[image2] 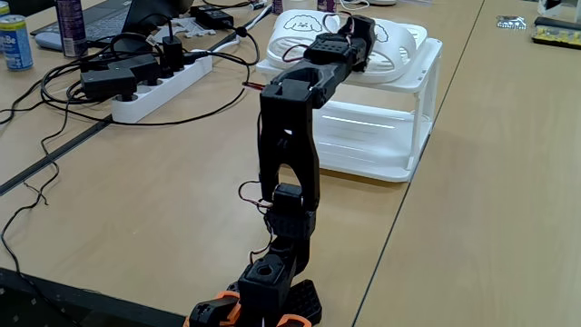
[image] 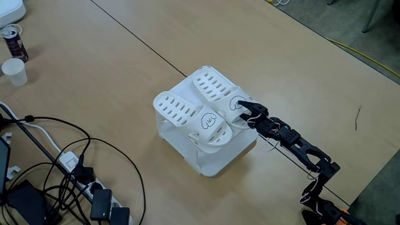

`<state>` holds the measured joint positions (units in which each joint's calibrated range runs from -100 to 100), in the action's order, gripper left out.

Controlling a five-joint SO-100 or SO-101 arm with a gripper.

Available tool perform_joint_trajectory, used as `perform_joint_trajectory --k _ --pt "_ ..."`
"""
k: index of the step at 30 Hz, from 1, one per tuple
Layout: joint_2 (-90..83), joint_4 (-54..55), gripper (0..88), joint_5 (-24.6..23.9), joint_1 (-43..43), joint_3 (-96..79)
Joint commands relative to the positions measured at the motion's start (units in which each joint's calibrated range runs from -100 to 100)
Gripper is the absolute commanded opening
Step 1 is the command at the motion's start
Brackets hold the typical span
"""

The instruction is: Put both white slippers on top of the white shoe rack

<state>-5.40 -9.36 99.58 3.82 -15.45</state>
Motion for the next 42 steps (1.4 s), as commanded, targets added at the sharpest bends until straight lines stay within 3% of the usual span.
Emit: perform_joint_trajectory --k 1,22,37,39,42 --pt "-1.2 0.3 17.7 0.4 -0.6 1.2" --pt "-17.5 0.1 17.6 0.4 -1.9 -8.3" --pt "-34.2 0.1 17.6 0.4 -2.0 -26.4" --pt "-36.7 0.1 15.1 0.4 -1.8 -29.0" --pt "-40.0 0.1 3.4 0.4 -1.6 -32.7"
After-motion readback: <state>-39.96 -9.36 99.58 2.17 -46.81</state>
